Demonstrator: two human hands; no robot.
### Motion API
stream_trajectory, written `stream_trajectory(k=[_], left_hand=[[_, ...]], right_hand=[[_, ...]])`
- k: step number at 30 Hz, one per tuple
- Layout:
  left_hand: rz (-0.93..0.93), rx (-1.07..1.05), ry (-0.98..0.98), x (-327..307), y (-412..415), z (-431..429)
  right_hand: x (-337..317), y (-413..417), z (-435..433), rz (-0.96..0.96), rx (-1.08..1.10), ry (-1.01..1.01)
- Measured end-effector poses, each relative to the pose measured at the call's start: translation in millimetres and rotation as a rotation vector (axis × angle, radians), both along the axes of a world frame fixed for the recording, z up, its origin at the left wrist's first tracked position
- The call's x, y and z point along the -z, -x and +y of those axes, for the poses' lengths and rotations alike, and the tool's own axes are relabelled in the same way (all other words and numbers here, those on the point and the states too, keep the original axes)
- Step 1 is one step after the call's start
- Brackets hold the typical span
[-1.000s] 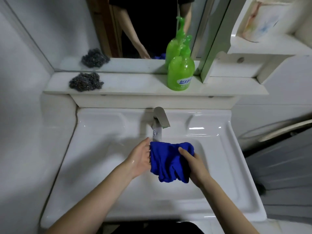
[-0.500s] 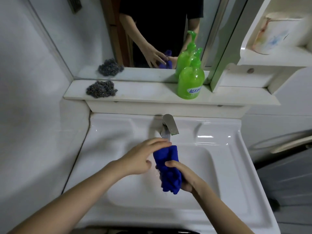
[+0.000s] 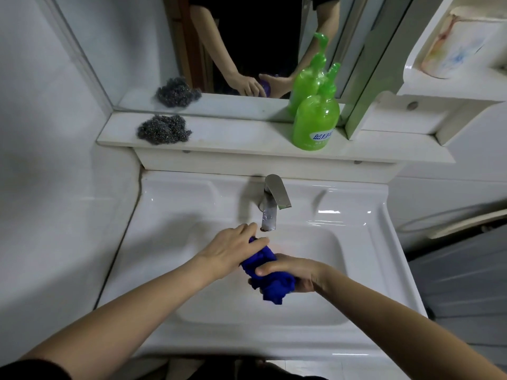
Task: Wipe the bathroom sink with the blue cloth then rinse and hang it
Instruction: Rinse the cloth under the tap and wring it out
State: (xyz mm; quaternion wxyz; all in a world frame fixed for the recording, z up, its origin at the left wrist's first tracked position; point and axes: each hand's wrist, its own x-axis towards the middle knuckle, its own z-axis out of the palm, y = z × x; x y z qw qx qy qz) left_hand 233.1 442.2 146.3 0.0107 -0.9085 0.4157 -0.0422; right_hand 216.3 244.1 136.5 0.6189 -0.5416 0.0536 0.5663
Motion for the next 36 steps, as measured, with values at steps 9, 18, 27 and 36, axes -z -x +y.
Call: stream_trajectory(k=[9, 18, 27, 36], left_hand=[[0.388, -0.086, -0.147, -5.0, -18.3, -11.6], [0.636, -0.29, -0.045, 2.8, -22.1, -19.4], [1.518, -0.662, 0.486, -13.6, -11.3, -27.2], [2.204, -0.754, 1.0, -11.1, 12.0, -38.4]], right_hand=[[-36.4, -18.5, 6.5, -0.474, -0.447, 0.504], [-42.0, -29.5, 4.6, -1.13, -0.745, 0.887], [-39.7, -42.6, -2.9, -1.892, -0.758, 0.845], [-28.1, -41.5, -12.1, -2.239, -0.365, 0.649]])
